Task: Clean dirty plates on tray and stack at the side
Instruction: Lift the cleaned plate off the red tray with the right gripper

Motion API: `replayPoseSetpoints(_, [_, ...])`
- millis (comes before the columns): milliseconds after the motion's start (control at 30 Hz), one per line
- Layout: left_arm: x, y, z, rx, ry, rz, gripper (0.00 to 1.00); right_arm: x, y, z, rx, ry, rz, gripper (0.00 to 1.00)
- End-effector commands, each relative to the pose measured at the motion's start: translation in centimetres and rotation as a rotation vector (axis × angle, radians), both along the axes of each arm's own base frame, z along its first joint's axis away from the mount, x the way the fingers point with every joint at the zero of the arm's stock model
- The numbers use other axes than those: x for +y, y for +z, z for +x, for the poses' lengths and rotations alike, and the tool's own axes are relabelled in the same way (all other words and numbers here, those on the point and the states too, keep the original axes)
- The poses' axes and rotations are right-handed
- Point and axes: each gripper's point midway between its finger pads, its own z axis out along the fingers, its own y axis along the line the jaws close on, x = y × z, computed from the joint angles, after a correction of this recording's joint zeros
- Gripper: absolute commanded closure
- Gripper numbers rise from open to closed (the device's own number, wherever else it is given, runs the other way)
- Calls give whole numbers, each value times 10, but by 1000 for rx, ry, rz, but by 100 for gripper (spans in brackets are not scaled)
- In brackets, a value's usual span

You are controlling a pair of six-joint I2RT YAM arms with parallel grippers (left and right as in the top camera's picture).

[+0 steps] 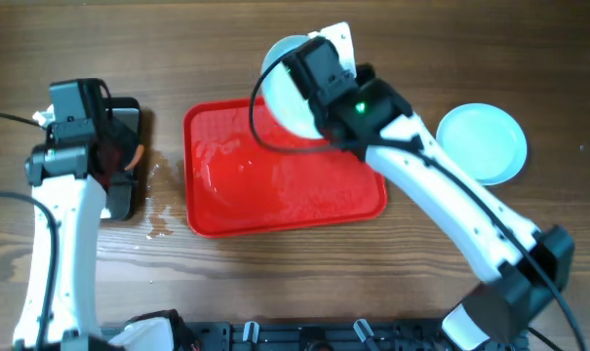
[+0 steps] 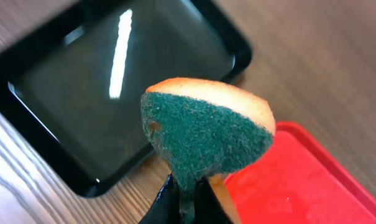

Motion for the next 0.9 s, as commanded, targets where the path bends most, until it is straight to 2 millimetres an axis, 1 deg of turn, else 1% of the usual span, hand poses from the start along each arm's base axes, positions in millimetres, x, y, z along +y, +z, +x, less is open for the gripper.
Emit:
replayPoseSetpoints(0, [-16, -18, 8, 28, -45, -144, 96, -16, 58, -12, -179, -50, -454, 96])
replayPoseSetpoints(67, [-18, -22, 9, 36, -50, -157, 96, -9, 70, -18, -207, -38, -546, 96])
replayPoseSetpoints(100, [-19, -24, 9, 39, -53, -165, 96, -1, 75, -22, -213, -13, -589, 96])
replayPoseSetpoints(200, [-21, -24, 9, 41, -57, -173, 96, 16, 78, -27, -213, 50, -635, 96])
replayPoseSetpoints(267, [-21, -25, 9, 43, -58, -177, 96, 21, 81, -31, -222, 58, -665, 96])
replayPoseSetpoints(367, [-21, -25, 9, 43, -59, -178, 96, 23, 89, -35, -240, 37, -728, 96])
replayPoseSetpoints(533, [-22, -25, 9, 43, -59, -178, 96, 31, 88, -40, -205, 82, -841, 96])
replayPoseSetpoints(633, [-21, -25, 9, 43, -59, -178, 96, 30, 92, -40, -221, 58, -842, 96])
replayPoseSetpoints(733, [-21, -25, 9, 43, -59, -178, 96, 30, 92, -40, -227, 52, -832, 96])
replayPoseSetpoints(800, [-21, -25, 9, 43, -59, -178, 96, 31, 91, -39, -244, 40, -795, 96])
replayPoseSetpoints(867, [-21, -25, 9, 43, -59, -178, 96, 34, 86, -38, -276, 25, -690, 96])
